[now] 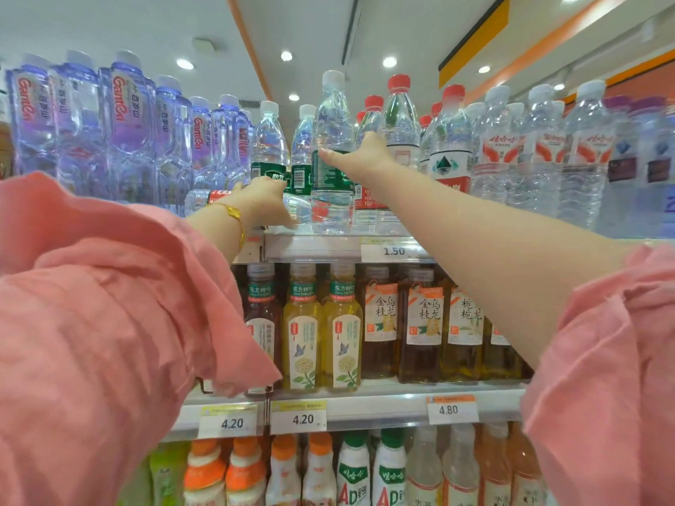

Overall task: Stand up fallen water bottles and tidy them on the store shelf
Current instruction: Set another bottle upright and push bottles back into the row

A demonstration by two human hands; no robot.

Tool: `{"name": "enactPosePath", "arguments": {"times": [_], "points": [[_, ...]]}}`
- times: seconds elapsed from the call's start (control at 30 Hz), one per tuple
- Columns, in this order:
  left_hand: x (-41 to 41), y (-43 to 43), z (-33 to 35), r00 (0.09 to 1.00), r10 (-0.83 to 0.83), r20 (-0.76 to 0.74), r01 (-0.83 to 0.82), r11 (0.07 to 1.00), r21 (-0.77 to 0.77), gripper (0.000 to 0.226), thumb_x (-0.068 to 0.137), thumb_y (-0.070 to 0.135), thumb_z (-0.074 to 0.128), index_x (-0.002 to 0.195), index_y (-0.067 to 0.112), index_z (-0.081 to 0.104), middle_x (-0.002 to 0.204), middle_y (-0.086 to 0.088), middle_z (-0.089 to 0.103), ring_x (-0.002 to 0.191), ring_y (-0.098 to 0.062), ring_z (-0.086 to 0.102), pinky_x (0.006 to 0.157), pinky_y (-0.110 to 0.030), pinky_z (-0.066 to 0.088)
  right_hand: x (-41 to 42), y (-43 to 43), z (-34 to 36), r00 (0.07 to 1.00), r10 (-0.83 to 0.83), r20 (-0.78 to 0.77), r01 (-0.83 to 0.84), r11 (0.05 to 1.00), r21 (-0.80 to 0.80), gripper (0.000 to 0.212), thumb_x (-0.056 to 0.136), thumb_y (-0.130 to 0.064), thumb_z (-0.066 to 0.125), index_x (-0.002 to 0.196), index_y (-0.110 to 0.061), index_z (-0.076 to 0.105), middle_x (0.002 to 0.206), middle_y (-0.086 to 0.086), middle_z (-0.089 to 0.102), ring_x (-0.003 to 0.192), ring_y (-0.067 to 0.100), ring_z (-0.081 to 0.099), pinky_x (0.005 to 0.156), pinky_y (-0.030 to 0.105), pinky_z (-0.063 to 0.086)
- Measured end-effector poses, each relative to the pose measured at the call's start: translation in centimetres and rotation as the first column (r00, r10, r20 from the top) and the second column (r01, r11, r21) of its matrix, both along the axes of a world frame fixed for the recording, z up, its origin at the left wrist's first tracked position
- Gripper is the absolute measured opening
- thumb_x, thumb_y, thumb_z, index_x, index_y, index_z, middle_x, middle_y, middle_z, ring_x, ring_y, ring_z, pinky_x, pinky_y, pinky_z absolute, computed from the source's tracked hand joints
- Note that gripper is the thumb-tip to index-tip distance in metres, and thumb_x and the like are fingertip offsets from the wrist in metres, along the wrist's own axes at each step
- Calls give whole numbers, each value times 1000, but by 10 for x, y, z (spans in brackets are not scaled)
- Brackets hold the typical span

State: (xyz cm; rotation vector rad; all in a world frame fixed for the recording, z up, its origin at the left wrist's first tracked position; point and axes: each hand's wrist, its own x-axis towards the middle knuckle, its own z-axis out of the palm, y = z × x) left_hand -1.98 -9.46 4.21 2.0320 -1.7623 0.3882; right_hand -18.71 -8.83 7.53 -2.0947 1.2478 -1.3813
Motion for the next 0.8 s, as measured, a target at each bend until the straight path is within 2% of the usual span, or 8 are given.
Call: {"name": "enactPosePath", "arguments": {"times": [0.07,0.13,0.23,0.33,0.4,0.57,0.73,0.8], "points": [[-1,1,4,999,-14,-37,16,998,65,74,83,27,71,145,10,33,148,-11,38,135,-31,39,111,-45,34,2,-1,-1,1000,2,-11,-2,1000,-4,84,90,-43,60,149,-3,16,143,11,42,128,25,45,81,26,35],[1,-1,6,1000,-5,1,5,996,86,71,83,18,71,143,9,35,144,-13,42,127,-32,47,104,-45,42,2,-2,-2,1000,5,-20,-5,1000,-8,83,90,-43,60,149,-3,18,144,10,40,128,25,44,80,26,31],[4,-4,7,994,34,108,-43,995,86,67,83,13,69,141,7,37,135,-14,49,103,-30,56,93,-46,50,1,-1,-2,1000,12,-20,-12,1000,-15,81,90,-42,61,148,-3,19,143,10,40,126,24,44,80,26,32],[7,-7,5,983,55,173,-69,995,72,63,84,14,68,139,6,39,127,-16,55,84,-26,52,82,-41,51,0,-1,-1,999,-7,-48,5,999,-40,79,90,-43,61,146,-2,23,138,11,45,123,24,48,81,26,38],[9,-8,3,982,61,180,-72,996,54,64,84,19,69,140,9,38,127,-15,54,86,-27,53,93,-48,49,0,0,-1,997,-16,-70,12,998,-54,78,90,-43,61,145,-2,24,138,11,46,122,24,49,82,27,40],[16,-11,-3,982,49,180,-54,998,20,67,85,22,68,143,16,34,138,-13,46,120,-35,52,107,-59,34,1,1,-4,993,-41,-107,35,997,-63,70,90,-40,62,140,-2,32,138,10,48,120,23,51,85,28,43],[16,-16,-10,987,87,135,-75,993,-88,61,88,18,64,142,21,35,136,-11,49,122,-34,52,112,-59,24,1,0,-8,991,-40,-124,34,998,-49,68,87,-40,66,136,-3,37,128,10,53,97,19,54,73,25,42],[15,-16,-10,989,96,112,-81,988,-134,61,88,22,64,142,20,35,135,-13,49,121,-36,52,113,-60,21,1,0,-8,992,-37,-119,33,999,-39,68,87,-39,67,136,-3,37,121,10,55,96,19,55,70,25,44]]}}
